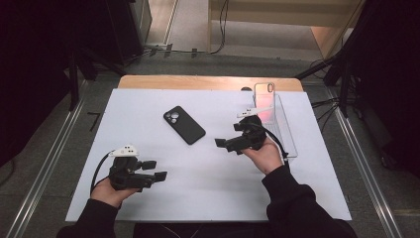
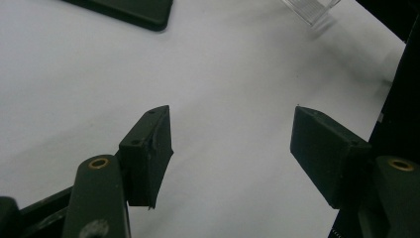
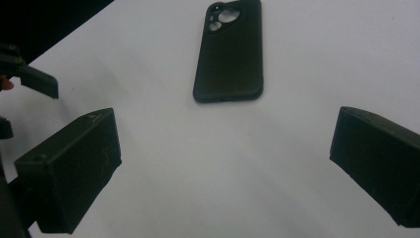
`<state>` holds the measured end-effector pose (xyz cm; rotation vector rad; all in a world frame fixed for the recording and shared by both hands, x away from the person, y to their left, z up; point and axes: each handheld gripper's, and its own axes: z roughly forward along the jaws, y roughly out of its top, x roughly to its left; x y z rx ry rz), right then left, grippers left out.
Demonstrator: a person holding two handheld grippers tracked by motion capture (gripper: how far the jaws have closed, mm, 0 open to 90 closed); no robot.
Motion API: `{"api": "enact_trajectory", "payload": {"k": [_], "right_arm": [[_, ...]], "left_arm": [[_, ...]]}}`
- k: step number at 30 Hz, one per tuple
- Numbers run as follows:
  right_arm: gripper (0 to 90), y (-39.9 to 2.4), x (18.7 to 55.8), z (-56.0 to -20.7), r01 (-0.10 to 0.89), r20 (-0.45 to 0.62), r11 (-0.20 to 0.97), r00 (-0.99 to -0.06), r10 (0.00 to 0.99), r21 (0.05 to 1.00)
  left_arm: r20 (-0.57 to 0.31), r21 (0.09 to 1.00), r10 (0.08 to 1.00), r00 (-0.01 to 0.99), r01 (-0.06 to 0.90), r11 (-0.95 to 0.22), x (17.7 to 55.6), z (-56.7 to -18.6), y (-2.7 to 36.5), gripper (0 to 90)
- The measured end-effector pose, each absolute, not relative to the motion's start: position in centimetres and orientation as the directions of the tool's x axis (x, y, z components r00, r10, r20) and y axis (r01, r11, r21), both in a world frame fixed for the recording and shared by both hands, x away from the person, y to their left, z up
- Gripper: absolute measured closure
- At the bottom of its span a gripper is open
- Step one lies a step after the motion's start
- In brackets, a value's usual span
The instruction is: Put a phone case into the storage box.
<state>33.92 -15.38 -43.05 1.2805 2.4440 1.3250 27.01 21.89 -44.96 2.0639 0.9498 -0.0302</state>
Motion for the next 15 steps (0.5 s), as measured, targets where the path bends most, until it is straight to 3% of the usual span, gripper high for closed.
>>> {"api": "enact_trajectory", "payload": {"k": [15], "right_arm": [[0.0, -11.6, 37.4, -43.5, 0.639, 0.276, 0.317, -0.652, 0.706, 0.701]], "left_arm": [[-0.342, 0.683, 0.615, 0.711, 0.637, -0.357, 27.2, -45.0, 22.0, 33.0]]}}
